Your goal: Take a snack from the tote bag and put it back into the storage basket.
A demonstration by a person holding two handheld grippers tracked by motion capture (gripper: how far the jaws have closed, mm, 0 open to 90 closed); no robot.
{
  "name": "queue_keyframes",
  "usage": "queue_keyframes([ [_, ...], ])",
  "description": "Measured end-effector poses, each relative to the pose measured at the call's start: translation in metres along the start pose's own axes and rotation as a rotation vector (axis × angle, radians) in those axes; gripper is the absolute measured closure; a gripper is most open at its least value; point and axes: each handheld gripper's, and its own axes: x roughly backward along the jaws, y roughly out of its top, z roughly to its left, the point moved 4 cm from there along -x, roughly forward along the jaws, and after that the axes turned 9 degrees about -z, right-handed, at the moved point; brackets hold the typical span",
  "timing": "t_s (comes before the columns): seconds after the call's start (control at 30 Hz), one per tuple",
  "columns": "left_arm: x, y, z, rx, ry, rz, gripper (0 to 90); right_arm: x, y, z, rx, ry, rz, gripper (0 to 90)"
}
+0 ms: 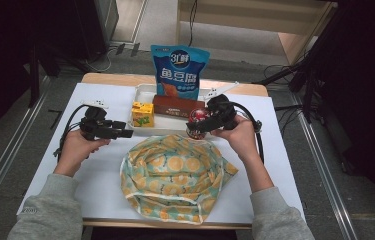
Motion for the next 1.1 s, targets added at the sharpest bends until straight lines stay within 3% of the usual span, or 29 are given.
queue_keyframes([
  [1.1, 0.003, -0.002, 0.000, 0.000, -0.004, -0.008, 37.9, -0.022, -0.004, -0.044, -0.046, -0.071, 0.012, 25.4],
])
